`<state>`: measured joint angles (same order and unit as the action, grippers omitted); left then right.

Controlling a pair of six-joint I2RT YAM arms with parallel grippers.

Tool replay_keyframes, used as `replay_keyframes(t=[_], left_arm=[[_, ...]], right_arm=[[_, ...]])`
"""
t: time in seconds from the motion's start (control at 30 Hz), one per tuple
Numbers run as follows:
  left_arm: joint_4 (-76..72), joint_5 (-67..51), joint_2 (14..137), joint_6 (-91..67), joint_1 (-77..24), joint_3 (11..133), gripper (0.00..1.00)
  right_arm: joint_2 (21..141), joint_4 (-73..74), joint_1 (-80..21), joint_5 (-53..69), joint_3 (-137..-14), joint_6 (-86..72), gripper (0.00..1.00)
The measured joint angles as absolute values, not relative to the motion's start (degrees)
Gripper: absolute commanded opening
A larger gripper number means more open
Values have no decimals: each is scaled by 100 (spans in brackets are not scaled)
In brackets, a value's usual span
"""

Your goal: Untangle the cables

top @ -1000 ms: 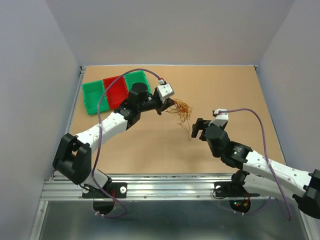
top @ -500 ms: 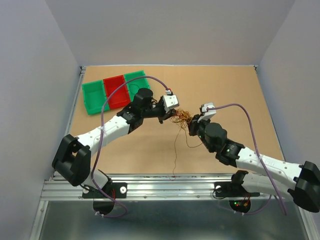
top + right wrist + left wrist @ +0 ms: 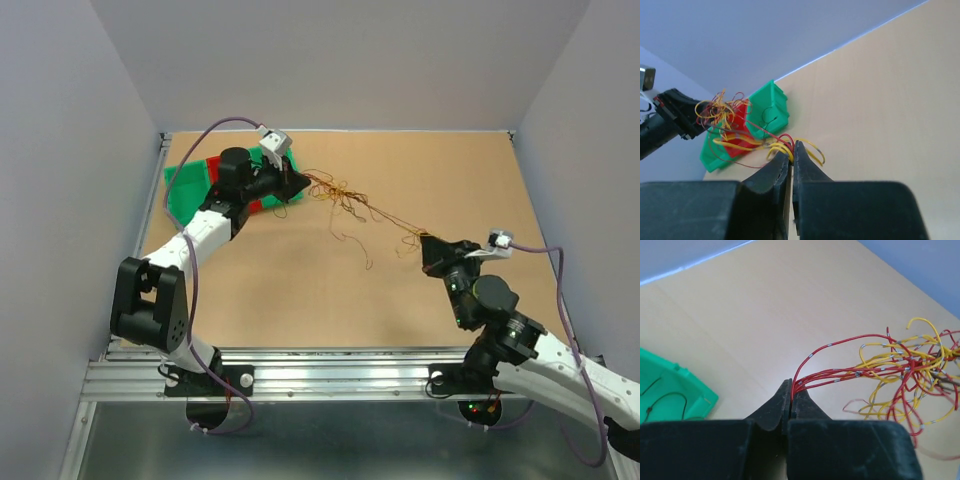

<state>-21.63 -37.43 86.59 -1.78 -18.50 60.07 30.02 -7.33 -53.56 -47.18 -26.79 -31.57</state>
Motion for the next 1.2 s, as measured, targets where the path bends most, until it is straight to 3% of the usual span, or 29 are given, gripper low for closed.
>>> replay_keyframes(t=[0.27, 0.33, 0.37, 0.53, 0.57, 0.6, 0.63, 0.67, 0.7, 0.93, 1.2], left_arm=[[-2167, -3400, 9008, -550, -1319, 6025, 0], [-2169, -3317, 9017, -545, -1186, 6025, 0], [-2191, -3319, 9015, -541, -1138, 6025, 0], [-2316, -3562, 9015, -388, -1308, 6025, 0], [-2324, -3594, 9015, -336, -1422, 6025, 0], [-2331, -3583, 9008, -285, -1527, 6023, 0], [-2338, -3573, 8986, -211, -1623, 6003, 0], [-2335, -3575, 8947, -137, -1708, 5975, 0], [-2331, -3577, 8906, -99, -1778, 5953, 0], [-2329, -3710, 8342, 233, -1933, 5793, 0], [-2095, -3758, 7697, 886, -2799, 5640, 0]], right_arm=[[1420, 233, -5282, -5621, -2344, -3323, 1], [1518, 279, -5249, -5767, -2346, -3326, 4], [1710, 281, -5249, -5769, -2349, -3299, 17], [3061, 445, -5249, -5468, -2504, -3151, 18], [3275, 456, -5249, -5422, -2545, -3144, 23], [3468, 471, -5249, -5371, -2598, -3129, 35], [3642, 478, -5249, -5321, -2652, -3122, 51], [3710, 478, -5249, -5293, -2679, -3089, 78], [3798, 475, -5249, -5253, -2707, -3105, 82], [4051, 357, -5249, -4805, -2755, -2849, 84], [4547, -1028, -5249, -3238, -2762, -1754, 89]])
